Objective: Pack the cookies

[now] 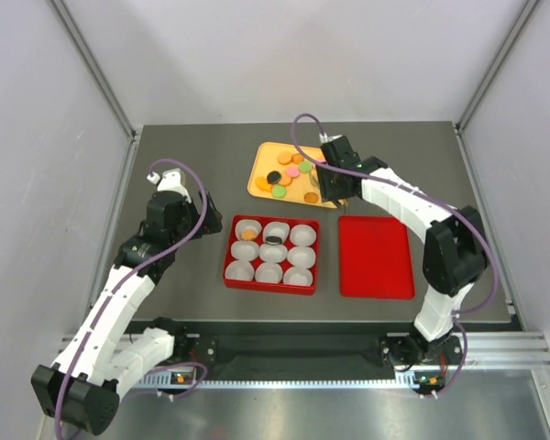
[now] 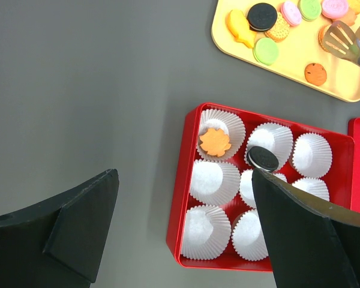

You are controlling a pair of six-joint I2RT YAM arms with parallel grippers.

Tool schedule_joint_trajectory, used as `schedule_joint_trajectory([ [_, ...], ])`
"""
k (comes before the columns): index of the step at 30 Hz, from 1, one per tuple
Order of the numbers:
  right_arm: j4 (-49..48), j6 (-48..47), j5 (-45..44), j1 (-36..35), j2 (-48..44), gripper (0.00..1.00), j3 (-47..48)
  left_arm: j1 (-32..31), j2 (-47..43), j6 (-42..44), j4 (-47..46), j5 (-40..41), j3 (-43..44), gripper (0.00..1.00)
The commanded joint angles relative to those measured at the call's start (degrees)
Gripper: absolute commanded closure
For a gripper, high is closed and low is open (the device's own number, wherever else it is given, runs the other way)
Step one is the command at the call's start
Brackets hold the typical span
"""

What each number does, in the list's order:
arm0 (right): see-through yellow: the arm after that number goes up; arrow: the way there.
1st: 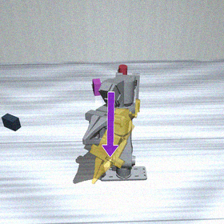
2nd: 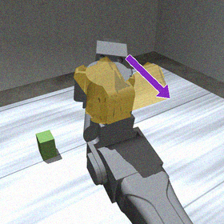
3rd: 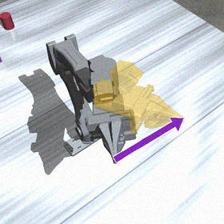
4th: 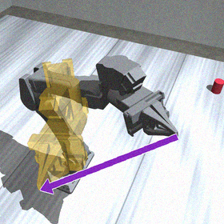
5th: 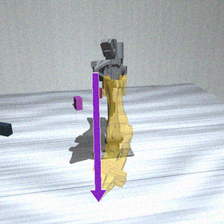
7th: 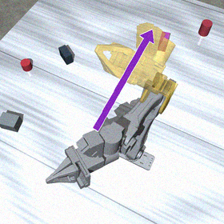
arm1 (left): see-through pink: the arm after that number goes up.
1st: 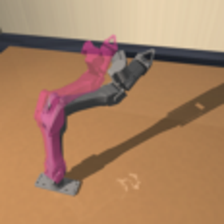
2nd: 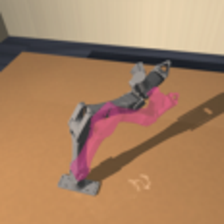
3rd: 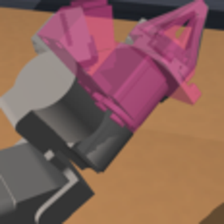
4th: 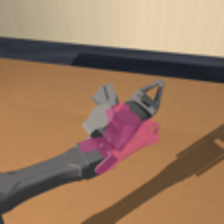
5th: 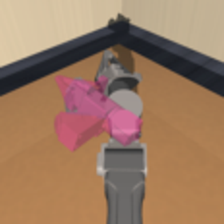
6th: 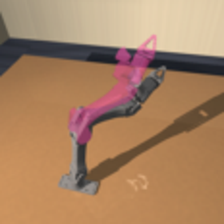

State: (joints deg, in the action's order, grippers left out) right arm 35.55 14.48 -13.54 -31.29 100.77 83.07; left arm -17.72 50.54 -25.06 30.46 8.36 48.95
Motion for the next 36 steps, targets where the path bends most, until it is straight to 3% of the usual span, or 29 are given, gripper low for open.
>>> schedule_joint_trajectory([
  [1,-1.0,-0.8,0.4,1.9,2.0,0.50,3.9,0.3,0.2,1.0,-2.2,-0.2,-0.3,0.03],
  [19,-1.6,-0.4,3.3,3.8,6.2,0.59,6.6,0.3,0.3,0.9,-2.2,0.0,-0.3,0.03],
  [24,-1.0,-0.7,3.4,4.0,4.4,0.67,6.3,0.3,0.2,0.8,-2.2,-0.2,-0.3,0.03],
  [36,0.6,-0.5,3.0,4.0,-3.7,0.67,4.0,0.3,0.3,0.8,-2.3,-0.7,-0.3,0.03],
])
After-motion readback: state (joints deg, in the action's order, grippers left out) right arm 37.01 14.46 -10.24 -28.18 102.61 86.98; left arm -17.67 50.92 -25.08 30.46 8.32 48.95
